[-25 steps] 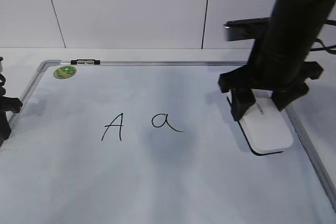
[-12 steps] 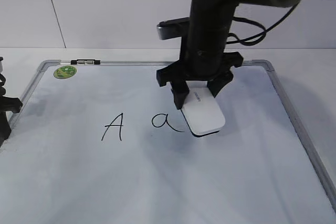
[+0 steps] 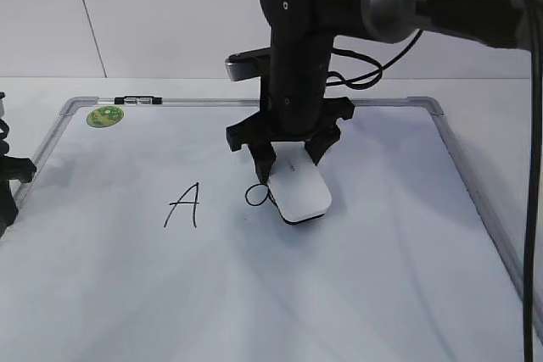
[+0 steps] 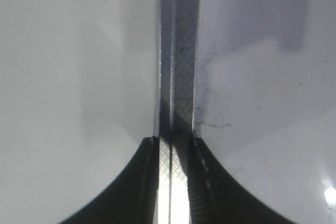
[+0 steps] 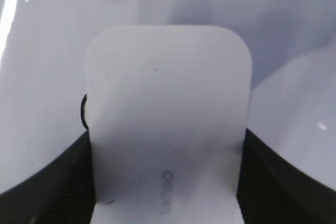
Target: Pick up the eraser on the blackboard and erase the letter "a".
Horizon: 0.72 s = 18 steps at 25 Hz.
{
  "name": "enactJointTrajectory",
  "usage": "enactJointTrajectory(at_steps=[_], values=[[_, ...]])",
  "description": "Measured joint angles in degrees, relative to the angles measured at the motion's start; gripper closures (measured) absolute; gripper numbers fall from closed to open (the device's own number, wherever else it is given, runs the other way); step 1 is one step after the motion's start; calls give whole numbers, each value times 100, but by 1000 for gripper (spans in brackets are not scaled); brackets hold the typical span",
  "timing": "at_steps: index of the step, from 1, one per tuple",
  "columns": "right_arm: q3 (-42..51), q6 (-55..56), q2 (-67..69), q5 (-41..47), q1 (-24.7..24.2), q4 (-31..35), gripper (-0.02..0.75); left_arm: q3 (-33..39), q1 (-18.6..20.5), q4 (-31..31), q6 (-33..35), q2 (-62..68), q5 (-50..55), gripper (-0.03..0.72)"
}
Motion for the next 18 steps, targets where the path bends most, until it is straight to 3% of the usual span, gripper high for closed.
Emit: enactJointTrajectory(at_steps=[18], values=[[-70,-43,361,22,0,28,216,0,0,0,0,0,0,569]])
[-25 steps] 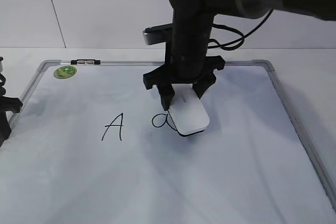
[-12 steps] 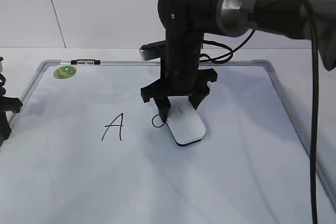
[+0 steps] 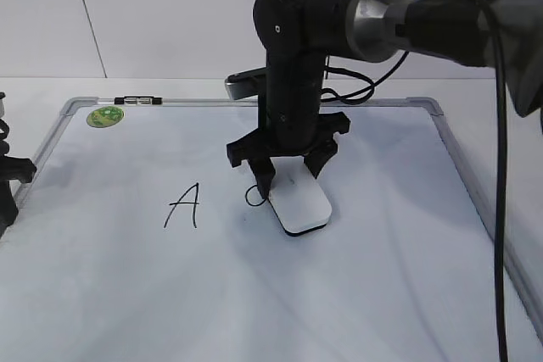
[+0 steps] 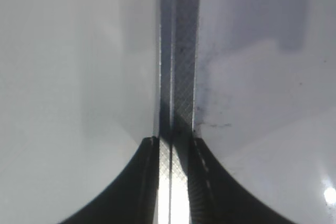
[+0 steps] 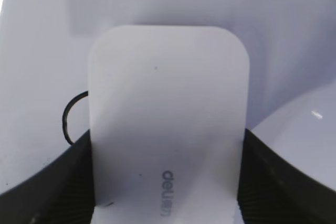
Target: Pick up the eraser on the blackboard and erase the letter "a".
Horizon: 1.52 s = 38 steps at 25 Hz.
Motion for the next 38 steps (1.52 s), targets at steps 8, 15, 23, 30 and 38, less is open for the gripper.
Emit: enactJointTrajectory(at_steps=[8,15,23,30,38], values=[[-96,0,92,81,147,-146,216,0,0,13,0,0,0,569],[-105,-12,113,81,426,-243,216,0,0,26,-10,0,0,569],[-107,-24,113,81,541,-145,216,0,0,26,-10,0,0,569],[-117,-33,113,81,564,-107,216,0,0,48,-10,0,9,569],[-117,95,116,71,601,-381,216,0,0,48,-10,0,9,569]])
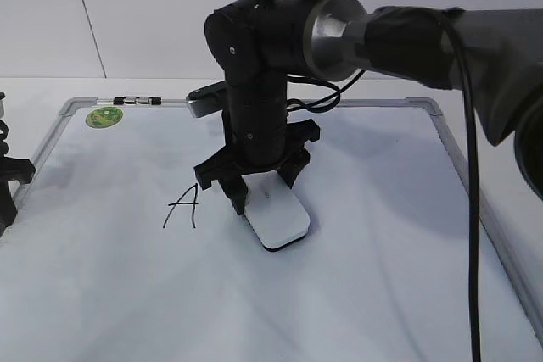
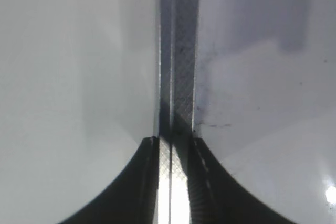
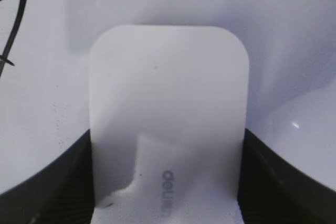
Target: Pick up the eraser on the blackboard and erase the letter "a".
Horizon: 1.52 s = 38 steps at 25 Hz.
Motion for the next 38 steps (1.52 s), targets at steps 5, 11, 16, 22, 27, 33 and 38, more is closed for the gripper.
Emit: enactJointTrajectory(at_steps=[5,11,16,22,27,33,38], values=[[0,46,0,0,20,-165,216,0,0,0,0,0,0,569],[0,60,0,0,49,-301,216,0,0,0,0,0,0,569],[11,85,-22,-11,-58,-334,216,0,0,-7,0,0,0,569],[11,95,-22,-19,-483,-382,216,0,0,-7,0,0,0,569],[11,97,-32,-33,-589,-239,216,0,0,-7,0,0,0,569],[11,27,-32,-45,-626,51,216,0,0,-7,0,0,0,569],[11,27,-34,-45,-415,0,216,0,0,3,0,0,13,569]])
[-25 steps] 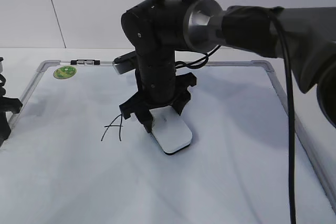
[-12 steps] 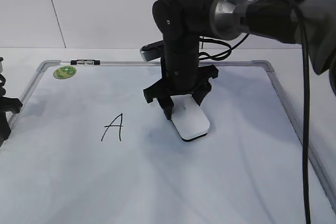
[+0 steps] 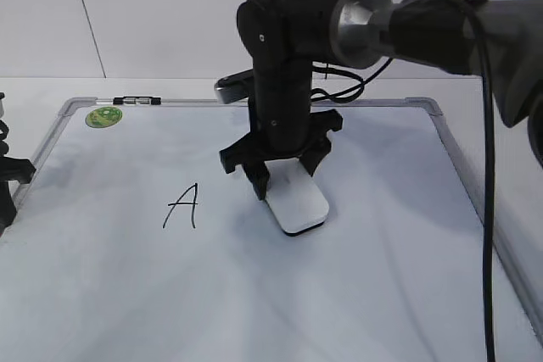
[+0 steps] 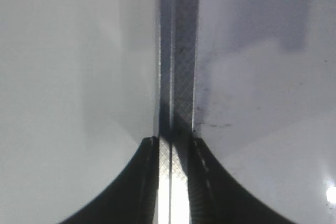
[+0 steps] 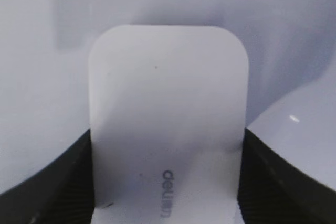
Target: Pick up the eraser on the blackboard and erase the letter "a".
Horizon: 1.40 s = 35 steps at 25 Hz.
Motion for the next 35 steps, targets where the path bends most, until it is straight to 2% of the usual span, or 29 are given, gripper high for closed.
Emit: enactJointTrajectory(at_steps=[7,23,29,35], values=[[22,50,-10,0,478,85,216,-9,0,0,0,0,0,569],[65,121,-356,0,564,323,216,-9,0,0,0,0,4,569],[111,157,-752,-8,326,358,216,-9,0,0,0,0,4,569],[870,171,-1244,-11,-344,381,216,-9,0,0,0,0,4,569]])
